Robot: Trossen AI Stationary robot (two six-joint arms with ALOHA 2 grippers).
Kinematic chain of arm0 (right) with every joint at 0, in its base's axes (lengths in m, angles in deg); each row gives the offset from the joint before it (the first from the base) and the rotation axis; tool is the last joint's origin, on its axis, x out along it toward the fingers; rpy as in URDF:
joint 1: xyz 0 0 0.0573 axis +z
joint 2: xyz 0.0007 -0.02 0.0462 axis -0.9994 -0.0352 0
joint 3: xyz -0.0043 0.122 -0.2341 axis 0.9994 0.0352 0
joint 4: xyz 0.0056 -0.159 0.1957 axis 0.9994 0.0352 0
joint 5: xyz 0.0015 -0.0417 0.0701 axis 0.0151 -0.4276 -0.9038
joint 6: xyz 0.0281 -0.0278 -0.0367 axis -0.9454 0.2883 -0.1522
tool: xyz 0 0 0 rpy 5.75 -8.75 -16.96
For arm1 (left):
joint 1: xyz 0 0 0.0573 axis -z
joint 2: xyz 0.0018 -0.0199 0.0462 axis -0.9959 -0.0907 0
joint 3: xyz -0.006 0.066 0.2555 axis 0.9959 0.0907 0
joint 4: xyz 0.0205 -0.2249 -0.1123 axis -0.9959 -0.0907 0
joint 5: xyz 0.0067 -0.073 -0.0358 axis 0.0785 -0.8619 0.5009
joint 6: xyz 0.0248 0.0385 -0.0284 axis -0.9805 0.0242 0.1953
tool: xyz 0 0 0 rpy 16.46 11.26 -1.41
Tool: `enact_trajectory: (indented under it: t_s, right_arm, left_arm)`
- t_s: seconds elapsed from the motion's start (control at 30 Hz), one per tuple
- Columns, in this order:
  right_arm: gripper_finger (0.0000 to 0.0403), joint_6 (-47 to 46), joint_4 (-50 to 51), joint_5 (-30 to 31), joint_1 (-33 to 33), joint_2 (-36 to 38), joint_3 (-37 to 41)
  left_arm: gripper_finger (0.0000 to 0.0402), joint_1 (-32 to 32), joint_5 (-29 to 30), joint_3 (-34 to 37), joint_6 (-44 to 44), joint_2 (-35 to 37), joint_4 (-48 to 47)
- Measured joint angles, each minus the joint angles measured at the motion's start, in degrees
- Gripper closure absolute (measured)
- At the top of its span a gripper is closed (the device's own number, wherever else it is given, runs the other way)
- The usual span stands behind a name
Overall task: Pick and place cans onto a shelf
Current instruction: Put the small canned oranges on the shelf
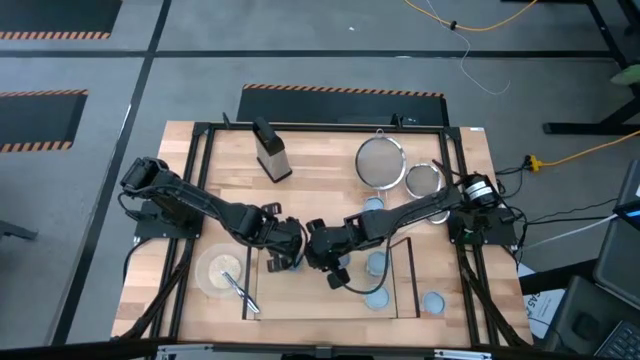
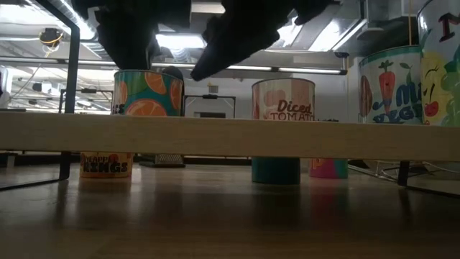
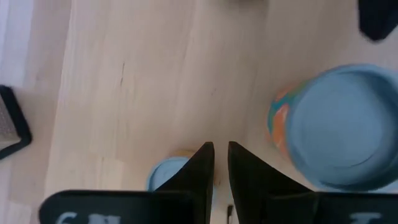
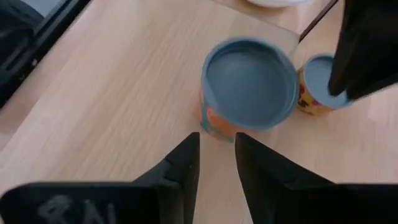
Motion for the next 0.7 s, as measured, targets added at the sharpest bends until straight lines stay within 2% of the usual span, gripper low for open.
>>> enact_trajectory:
  t_s: [0.2,0.43,0.7]
  right_arm:
    - [0.0296,-0.1,-2.4,0.0,-0.4,0.0,0.0]
    - [0.0296,-0.3,-2.6,3.0,-0.5,-0.2,0.0]
    - [0.0296,-0.4,-5.1,3.6,-0.6,-1.9,0.0]
  left_arm:
    - [0.0363,0.4,-2.5,0.0,0.1,0.0,0.3]
    - [0.0363,0.7,-3.1,0.0,0.1,0.0,0.4]
    - [0.0363,1.5,-4.2,0.0,0.4,0.0,0.3]
